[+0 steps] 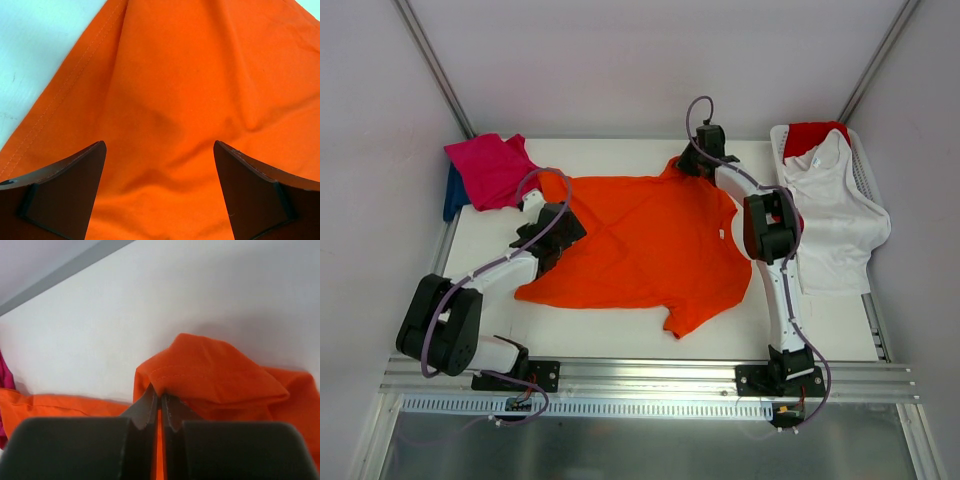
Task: Fold and stack the t-shirts
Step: Flatten the tshirt out
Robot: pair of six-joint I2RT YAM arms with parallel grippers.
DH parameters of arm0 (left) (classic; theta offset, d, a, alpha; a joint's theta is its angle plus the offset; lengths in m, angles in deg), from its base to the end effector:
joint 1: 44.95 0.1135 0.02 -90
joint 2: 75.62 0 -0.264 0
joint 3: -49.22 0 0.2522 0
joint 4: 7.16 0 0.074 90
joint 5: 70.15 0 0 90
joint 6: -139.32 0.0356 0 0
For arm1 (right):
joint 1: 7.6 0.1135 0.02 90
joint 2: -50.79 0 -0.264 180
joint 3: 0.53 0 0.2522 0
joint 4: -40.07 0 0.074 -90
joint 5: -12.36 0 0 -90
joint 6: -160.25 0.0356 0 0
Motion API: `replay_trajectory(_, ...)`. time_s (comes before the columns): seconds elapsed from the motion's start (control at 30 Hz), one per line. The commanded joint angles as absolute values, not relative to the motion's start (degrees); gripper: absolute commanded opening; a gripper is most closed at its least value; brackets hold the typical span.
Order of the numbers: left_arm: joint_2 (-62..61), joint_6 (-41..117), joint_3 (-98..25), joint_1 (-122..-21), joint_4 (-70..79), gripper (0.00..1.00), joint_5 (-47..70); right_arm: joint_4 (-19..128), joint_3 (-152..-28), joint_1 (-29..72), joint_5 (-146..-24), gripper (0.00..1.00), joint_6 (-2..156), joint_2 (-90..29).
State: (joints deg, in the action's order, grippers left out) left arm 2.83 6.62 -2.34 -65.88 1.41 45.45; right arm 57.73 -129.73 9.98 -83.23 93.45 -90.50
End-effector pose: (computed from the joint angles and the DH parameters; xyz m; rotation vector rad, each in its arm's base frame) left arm 0.2656 -0.0851 0.1965 -0.6415 2.0267 -0.1661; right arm 0.5401 0.1747 0.1715 0.0442 2.1315 0.5284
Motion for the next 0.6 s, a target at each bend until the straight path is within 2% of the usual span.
replay_trajectory(0.0, 3.57, 6.07, -4.53, -66.48, 0.98, 0.9, 46.04, 47.08, -133.99, 9.89, -87.74, 0.01, 97.05, -93.42)
replay_trajectory(0.33, 6.55, 5.99, -5.76, -66.48, 0.8, 0.9, 45.86, 37.93, -138.83, 10.24, -88.1, 0.03, 100.92, -98.62)
replay_trajectory(0.43, 7.43, 6.16, -6.03, -66.57, 0.72, 0.9, 45.95, 33.19, -138.31, 10.5, -87.31, 0.13, 99.79, -99.5)
replay_trajectory(0.47, 7.61, 6.25, -6.11, -66.57, 0.63, 0.9, 45.95, 31.69, -138.22, 10.59, -87.22, 0.2, 99.61, -99.76)
replay_trajectory(0.5, 7.78, 6.16, -6.2, -66.49, 0.63, 0.9, 45.95, 29.07, -137.78, 10.76, -86.96, 0.45, 99.52, -100.11)
replay_trajectory(0.53, 8.05, 6.16, -6.2, -66.57, 0.54, 0.9, 45.95, 28.26, -137.52, 10.85, -86.44, 0.57, 99.52, -100.29)
replay_trajectory(0.57, 8.22, 6.16, -6.2, -66.49, 0.54, 0.9, 45.95, 26.86, -137.34, 10.94, -85.21, 0.73, 99.09, -100.29)
